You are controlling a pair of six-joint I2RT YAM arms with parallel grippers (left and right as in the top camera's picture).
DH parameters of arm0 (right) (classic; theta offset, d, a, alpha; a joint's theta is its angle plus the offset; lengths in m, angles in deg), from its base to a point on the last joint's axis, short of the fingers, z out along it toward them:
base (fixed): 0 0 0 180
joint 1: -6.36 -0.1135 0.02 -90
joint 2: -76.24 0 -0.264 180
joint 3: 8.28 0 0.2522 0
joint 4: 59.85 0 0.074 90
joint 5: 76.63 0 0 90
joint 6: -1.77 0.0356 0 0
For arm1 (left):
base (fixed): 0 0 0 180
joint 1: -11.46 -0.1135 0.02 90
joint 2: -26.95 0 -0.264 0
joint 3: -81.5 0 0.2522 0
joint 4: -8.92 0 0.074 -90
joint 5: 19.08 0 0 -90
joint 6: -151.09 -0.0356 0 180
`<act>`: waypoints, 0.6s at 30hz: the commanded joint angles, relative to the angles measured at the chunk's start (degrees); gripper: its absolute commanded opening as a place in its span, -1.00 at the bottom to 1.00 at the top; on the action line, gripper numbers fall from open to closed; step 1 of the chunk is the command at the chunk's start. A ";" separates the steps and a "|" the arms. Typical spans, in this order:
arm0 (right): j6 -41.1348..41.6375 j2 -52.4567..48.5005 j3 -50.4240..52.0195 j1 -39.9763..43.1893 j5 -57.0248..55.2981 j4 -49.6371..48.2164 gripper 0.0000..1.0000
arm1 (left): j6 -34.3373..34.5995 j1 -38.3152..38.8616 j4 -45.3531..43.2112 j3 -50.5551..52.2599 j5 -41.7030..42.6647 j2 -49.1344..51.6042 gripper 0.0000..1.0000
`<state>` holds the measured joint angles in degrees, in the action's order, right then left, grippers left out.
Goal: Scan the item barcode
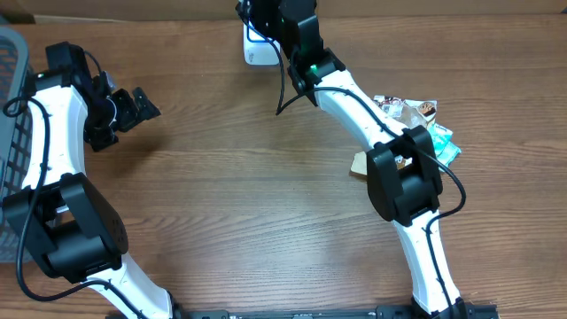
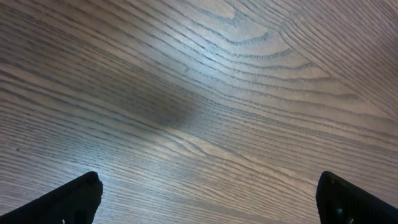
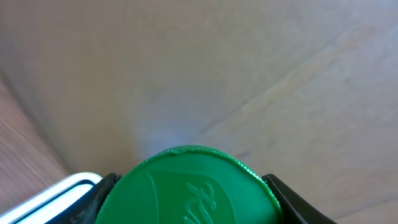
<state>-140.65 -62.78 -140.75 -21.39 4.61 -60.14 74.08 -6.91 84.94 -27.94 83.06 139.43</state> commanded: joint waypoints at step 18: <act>-28.87 -10.16 -1.31 -2.23 -1.64 -11.72 0.10 | -0.79 0.00 0.04 -1.07 -0.55 -1.22 0.99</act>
<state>-169.02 -74.15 -140.73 -22.57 2.60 -70.91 74.08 -6.91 85.03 -27.94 83.06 139.43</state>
